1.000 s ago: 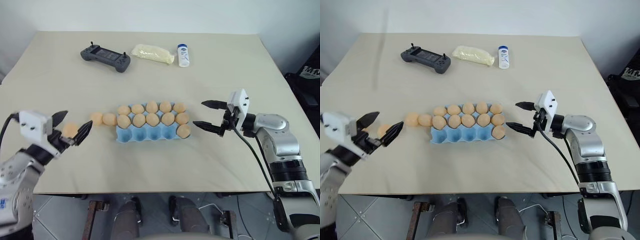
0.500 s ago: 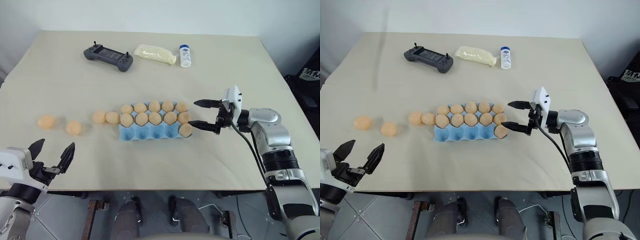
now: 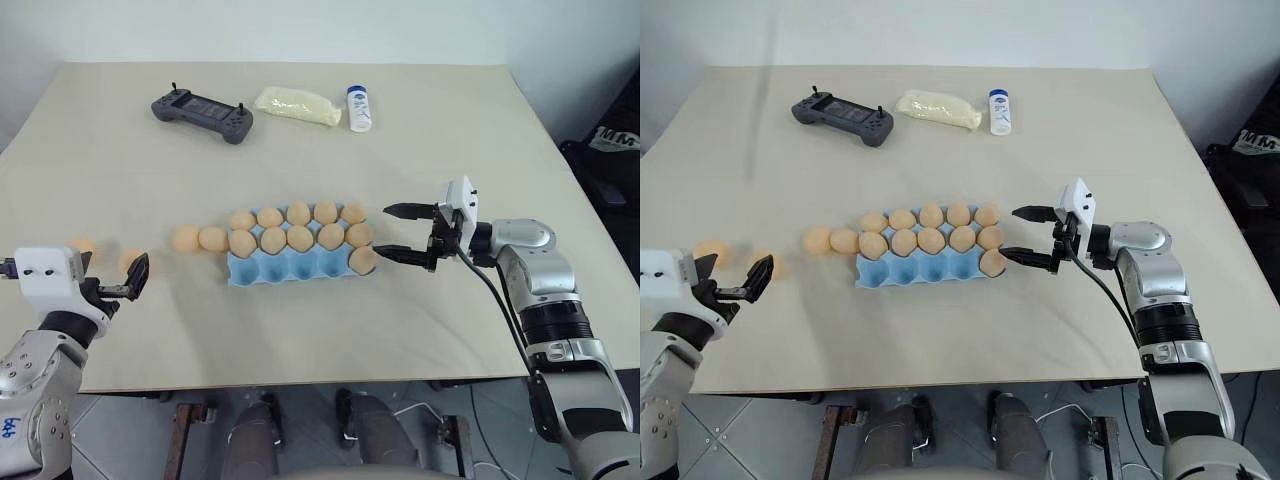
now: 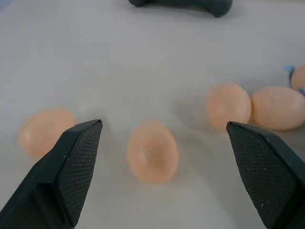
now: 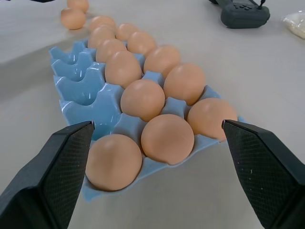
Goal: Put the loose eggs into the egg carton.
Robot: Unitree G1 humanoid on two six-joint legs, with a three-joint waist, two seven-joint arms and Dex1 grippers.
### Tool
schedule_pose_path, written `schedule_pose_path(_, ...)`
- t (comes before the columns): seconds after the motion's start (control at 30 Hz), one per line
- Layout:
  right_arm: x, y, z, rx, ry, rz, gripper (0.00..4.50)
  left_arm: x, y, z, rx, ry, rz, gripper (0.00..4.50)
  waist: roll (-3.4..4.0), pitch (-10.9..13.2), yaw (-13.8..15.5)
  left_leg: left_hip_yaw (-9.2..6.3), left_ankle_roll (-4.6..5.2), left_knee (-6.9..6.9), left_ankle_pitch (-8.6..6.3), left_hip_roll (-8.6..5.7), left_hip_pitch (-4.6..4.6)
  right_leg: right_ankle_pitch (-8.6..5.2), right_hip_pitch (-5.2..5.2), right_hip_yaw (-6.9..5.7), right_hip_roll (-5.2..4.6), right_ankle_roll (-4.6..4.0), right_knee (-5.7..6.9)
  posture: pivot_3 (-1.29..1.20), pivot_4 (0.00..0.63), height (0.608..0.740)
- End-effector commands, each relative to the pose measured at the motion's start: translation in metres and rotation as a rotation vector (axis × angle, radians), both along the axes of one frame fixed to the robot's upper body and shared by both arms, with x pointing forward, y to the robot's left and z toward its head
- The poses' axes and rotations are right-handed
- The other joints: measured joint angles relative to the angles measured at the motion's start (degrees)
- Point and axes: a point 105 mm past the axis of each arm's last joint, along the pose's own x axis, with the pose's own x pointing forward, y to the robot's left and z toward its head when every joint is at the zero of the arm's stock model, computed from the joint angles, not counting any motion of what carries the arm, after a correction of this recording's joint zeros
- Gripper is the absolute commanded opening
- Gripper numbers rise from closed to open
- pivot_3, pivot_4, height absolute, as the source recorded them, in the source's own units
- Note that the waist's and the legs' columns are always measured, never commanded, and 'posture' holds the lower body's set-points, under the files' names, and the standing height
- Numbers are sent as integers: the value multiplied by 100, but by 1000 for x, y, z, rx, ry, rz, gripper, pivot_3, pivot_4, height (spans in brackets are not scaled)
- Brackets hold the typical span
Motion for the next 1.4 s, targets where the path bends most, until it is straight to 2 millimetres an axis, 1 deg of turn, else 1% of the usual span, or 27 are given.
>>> schedule_pose_path(0.03,-2,-4,11,9,-52,-15,4500,8,9,2,27,25,35,4446,0,0,7,0,-1,1,0,0,2,-1,-2,0,0,-1,6,0,150,740)
schedule_pose_path(0.1,-3,-5,12,13,-55,-25,4500,13,11,1,20,40,40,4446,0,0,3,1,-3,2,1,-1,2,-8,-6,4,-1,-15,12,0,150,740)
schedule_pose_path(0.23,-6,-7,13,20,-62,-30,4500,17,15,-5,-5,82,61,4446,0,0,9,9,-3,3,1,-1,2,-8,-9,10,-3,-15,18,0,150,740)
schedule_pose_path(0.47,-6,-7,13,23,-67,-35,4500,24,12,-18,-42,153,45,4446,0,0,17,19,-3,3,1,-1,1,-8,-25,17,-3,-14,31,0,150,740)
schedule_pose_path(0.57,-5,-7,13,23,-69,-38,4500,28,14,-21,-49,161,50,3826,-1,0,17,28,-3,4,1,-2,0,-8,-33,29,-4,-14,39,0,150,740)
schedule_pose_path(0.73,-4,-7,14,20,-73,-42,4500,30,17,-22,-39,158,62,2258,-1,0,10,35,-4,7,2,-2,0,-7,-44,42,-2,-12,51,0,150,740)
schedule_pose_path(0.77,-3,-7,14,19,-73,-43,4500,30,18,-21,-33,151,64,1890,-1,0,11,36,-4,7,2,-3,0,-6,-46,43,-2,-11,53,0,150,740)
schedule_pose_path(0.87,-3,-8,14,18,-74,-45,4500,29,19,-14,-21,121,67,1503,-1,-1,10,39,-4,7,2,-2,0,-6,-49,46,-2,-11,54,0,150,740)
schedule_pose_path(0.97,-3,-10,15,17,-77,-49,4500,23,15,8,3,-2,48,1430,-2,-1,5,40,-4,8,2,-2,-1,-6,-50,47,-2,-11,55,0,150,740)
schedule_pose_path(1.0,-3,-11,15,17,-77,-50,4500,21,13,12,3,-23,38,1430,-2,-1,7,41,-4,8,2,-2,-2,-6,-50,50,-2,-11,55,0,150,740)
schedule_pose_path(1.07,-4,-13,16,18,-78,-50,4500,18,5,27,-17,-84,-13,1430,-2,-1,13,45,-4,8,2,-1,-2,-5,-51,48,-3,-9,55,0,150,740)
schedule_pose_path(1.1,-5,-15,16,18,-78,-47,4500,17,-2,37,-40,-130,-49,1430,-2,-1,14,46,-4,8,2,-2,-2,-5,-52,48,-3,-8,55,0,150,740)
schedule_pose_path(1.17,-6,-17,17,19,-78,-43,4500,16,-10,51,-66,-189,-98,1430,-2,-1,27,46,-4,9,2,-2,-1,-4,-52,49,-3,-8,57,0,150,740)
schedule_pose_path(1.27,-10,-20,18,28,-73,-18,4500,18,-49,67,-101,-251,-314,1430,-3,-2,39,46,-3,21,2,-4,-1,-5,-48,48,-3,-9,63,0,150,740)
schedule_pose_path(1.3,-11,-21,18,25,-70,-9,4500,19,-63,69,-103,-251,-389,1430,-4,-2,38,47,-3,25,2,-7,0,-4,-46,48,-4,-8,65,0,150,740)
schedule_pose_path(1.4,-15,-22,17,19,-76,13,4500,26,-94,67,-113,-215,-547,1430,-4,-2,37,50,-2,36,2,-17,3,-2,-40,51,-3,-5,72,0,150,740)
